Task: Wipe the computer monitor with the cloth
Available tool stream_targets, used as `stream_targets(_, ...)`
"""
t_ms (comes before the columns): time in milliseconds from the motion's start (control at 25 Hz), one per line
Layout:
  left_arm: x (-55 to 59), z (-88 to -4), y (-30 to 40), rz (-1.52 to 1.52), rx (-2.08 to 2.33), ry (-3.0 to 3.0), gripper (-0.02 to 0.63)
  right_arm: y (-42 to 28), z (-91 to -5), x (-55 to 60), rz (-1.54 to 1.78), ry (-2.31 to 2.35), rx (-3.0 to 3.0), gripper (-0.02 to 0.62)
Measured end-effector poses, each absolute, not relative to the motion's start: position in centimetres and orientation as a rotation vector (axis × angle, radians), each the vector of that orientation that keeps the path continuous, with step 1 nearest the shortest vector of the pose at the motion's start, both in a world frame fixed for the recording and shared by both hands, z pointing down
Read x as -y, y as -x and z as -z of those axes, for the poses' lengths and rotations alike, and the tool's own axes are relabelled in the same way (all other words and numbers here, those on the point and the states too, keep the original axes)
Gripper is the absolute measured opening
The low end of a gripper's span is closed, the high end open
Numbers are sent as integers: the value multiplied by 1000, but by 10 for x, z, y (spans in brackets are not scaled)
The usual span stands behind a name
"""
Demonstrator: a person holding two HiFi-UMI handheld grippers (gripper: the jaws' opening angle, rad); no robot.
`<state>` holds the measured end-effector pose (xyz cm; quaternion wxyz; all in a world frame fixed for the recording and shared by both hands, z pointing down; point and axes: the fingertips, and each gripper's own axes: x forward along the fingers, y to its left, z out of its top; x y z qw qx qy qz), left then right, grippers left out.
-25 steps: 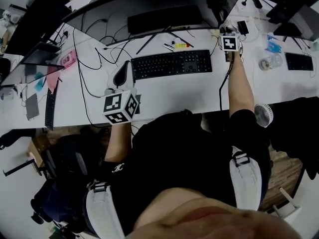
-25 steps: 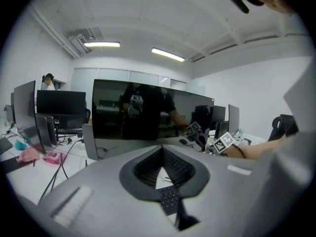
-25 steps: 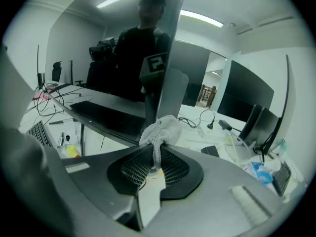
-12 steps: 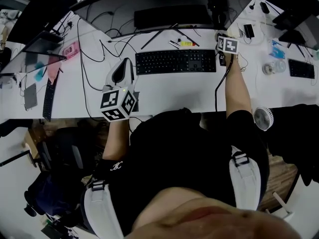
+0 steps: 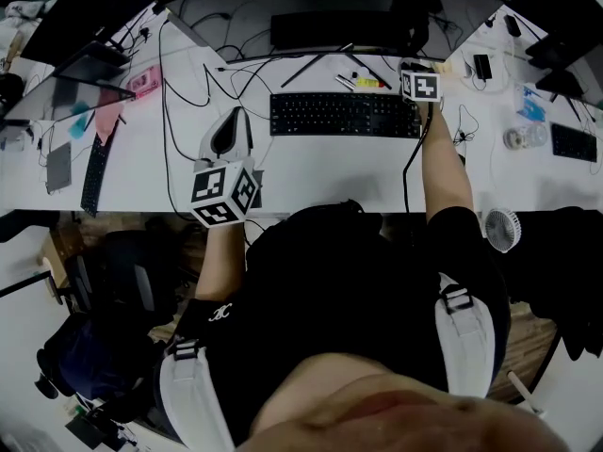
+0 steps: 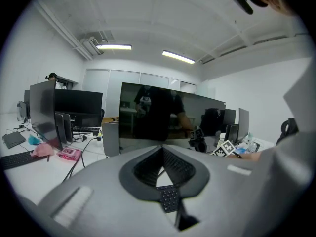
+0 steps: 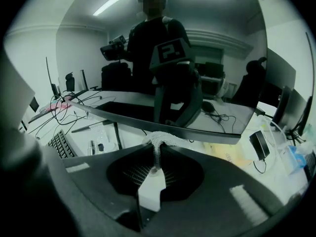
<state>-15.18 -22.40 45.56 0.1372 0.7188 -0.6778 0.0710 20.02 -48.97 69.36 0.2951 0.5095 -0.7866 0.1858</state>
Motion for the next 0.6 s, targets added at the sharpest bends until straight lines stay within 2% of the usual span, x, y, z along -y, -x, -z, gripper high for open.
stream_targets(600, 185, -459, 217, -151, 2063, -1965, 54, -83, -692, 472, -271, -1095, 2100, 41)
